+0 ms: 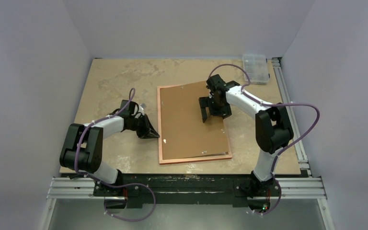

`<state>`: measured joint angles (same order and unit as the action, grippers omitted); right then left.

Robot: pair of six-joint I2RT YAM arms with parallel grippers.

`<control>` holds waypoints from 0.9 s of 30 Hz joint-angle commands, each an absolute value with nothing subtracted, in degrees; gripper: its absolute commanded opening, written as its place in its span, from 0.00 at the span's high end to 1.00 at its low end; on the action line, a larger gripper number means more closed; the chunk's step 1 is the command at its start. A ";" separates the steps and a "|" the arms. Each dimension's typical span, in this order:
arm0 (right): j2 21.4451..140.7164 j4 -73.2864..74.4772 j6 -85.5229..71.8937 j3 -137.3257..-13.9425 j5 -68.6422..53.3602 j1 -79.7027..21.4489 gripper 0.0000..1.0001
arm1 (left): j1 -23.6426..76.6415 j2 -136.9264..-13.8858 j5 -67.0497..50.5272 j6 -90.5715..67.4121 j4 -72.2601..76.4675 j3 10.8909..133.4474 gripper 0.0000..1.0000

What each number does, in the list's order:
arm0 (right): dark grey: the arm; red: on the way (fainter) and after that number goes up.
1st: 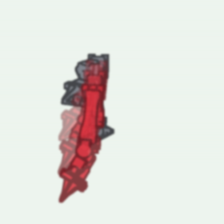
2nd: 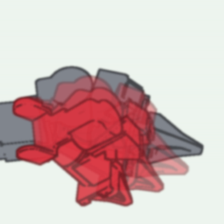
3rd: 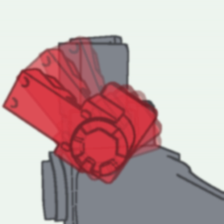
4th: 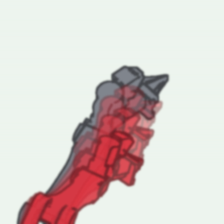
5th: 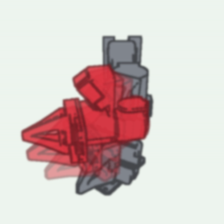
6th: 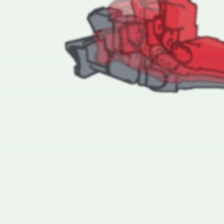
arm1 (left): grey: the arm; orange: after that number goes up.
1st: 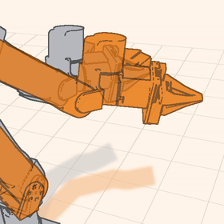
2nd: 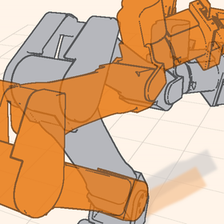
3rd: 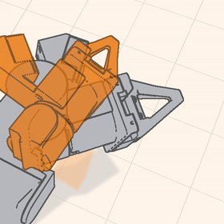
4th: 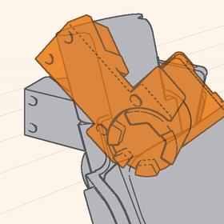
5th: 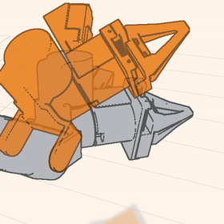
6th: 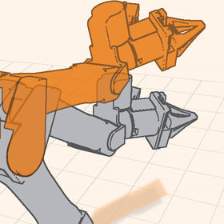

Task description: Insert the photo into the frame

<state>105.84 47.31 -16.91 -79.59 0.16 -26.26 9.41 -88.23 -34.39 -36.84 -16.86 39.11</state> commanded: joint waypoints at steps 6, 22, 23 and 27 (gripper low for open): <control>106.06 51.39 -14.88 -79.01 14.88 -26.92 0.08 | 10.02 -90.62 -27.21 -34.82 -16.79 38.41 1.00; 102.52 47.84 -12.84 -77.23 10.85 -27.36 0.08 | 10.02 -90.94 -27.12 -34.88 -16.88 38.58 1.00; 102.49 47.46 -12.79 -77.03 9.47 -27.49 0.08 | 10.02 -90.98 -27.15 -34.86 -16.88 38.66 1.00; 103.10 46.70 -13.30 -76.50 8.99 -27.68 0.08 | 10.02 -90.94 -27.16 -34.86 -16.88 38.56 1.00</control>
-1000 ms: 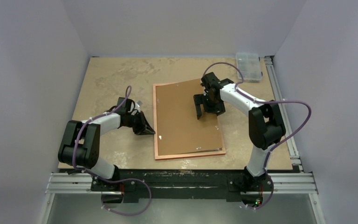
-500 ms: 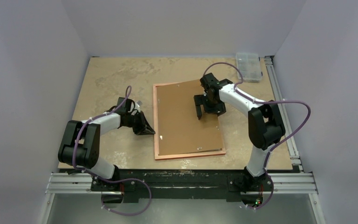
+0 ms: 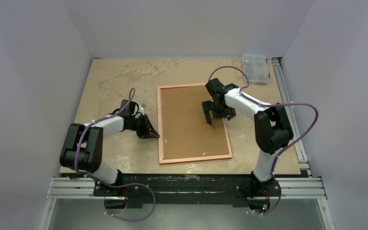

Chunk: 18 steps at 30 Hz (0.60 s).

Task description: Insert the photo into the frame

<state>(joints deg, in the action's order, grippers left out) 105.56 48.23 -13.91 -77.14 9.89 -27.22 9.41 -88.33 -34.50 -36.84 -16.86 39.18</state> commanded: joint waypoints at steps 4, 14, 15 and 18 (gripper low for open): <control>104.05 46.25 -13.96 -76.10 9.33 -27.64 0.07 | 10.02 -90.90 -27.24 -34.86 -16.88 38.53 1.00; 103.57 41.09 -16.14 -72.95 3.90 -27.49 0.16 | 10.02 -90.88 -27.40 -34.74 -16.83 38.50 1.00; 103.87 41.01 -16.25 -72.89 3.87 -27.51 0.18 | 10.02 -90.93 -27.35 -34.72 -16.79 38.50 1.00; 104.63 40.85 -16.34 -72.75 3.40 -27.38 0.25 | 10.02 -90.84 -27.43 -34.75 -16.71 38.50 1.00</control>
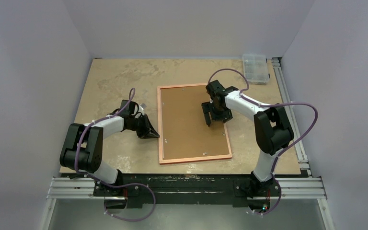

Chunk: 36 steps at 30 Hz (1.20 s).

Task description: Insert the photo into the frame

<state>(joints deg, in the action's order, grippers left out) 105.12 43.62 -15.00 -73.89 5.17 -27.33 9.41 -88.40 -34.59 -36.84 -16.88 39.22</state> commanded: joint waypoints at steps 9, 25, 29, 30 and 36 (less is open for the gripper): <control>105.32 38.90 -16.87 -70.66 -1.49 -26.43 0.28 | 10.02 -91.00 -27.60 -34.70 -16.70 38.58 1.00; 103.22 31.19 -20.92 -64.55 -23.60 -23.90 0.27 | 10.02 -90.93 -27.60 -34.74 -16.88 38.85 1.00; 100.45 31.64 -20.86 -64.42 -18.74 -23.14 0.23 | 10.02 -90.35 -27.68 -34.73 -17.04 38.85 1.00; 99.27 31.53 -20.89 -64.34 -18.01 -22.50 0.22 | 10.02 -89.96 -27.51 -34.73 -17.17 38.85 1.00; 92.95 29.90 -21.38 -62.50 -18.28 -14.08 0.18 | 10.02 -88.54 -27.69 -34.64 -18.09 39.28 1.00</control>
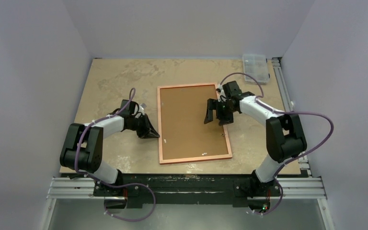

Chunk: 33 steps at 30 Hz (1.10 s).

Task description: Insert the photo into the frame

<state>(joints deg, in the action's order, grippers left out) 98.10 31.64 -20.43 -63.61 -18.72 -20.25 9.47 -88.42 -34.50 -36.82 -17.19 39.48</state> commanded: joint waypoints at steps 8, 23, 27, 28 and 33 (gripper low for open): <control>88.62 27.02 -23.31 -55.69 -15.36 -5.50 0.17 | 10.04 -83.47 -31.74 -39.11 -11.85 37.05 0.48; 88.02 25.81 -24.21 -48.55 -22.63 -8.70 0.19 | 19.81 -89.46 -34.82 -48.39 1.98 36.81 0.36; 84.61 27.22 -24.57 -46.65 -22.85 -10.17 0.20 | 24.45 -89.45 -30.66 -49.56 -2.30 38.40 0.40; 83.73 27.77 -24.56 -46.18 -22.85 -10.37 0.20 | 25.38 -89.28 -29.47 -49.67 -3.84 38.59 0.40; 78.26 30.75 -24.21 -42.75 -22.11 -10.54 0.20 | 29.50 -86.99 -21.92 -49.49 -11.92 39.43 0.41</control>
<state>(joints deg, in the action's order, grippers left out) 83.07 27.42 -22.44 -44.82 -15.62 -8.25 24.75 -87.57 -26.61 -48.03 -5.50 38.92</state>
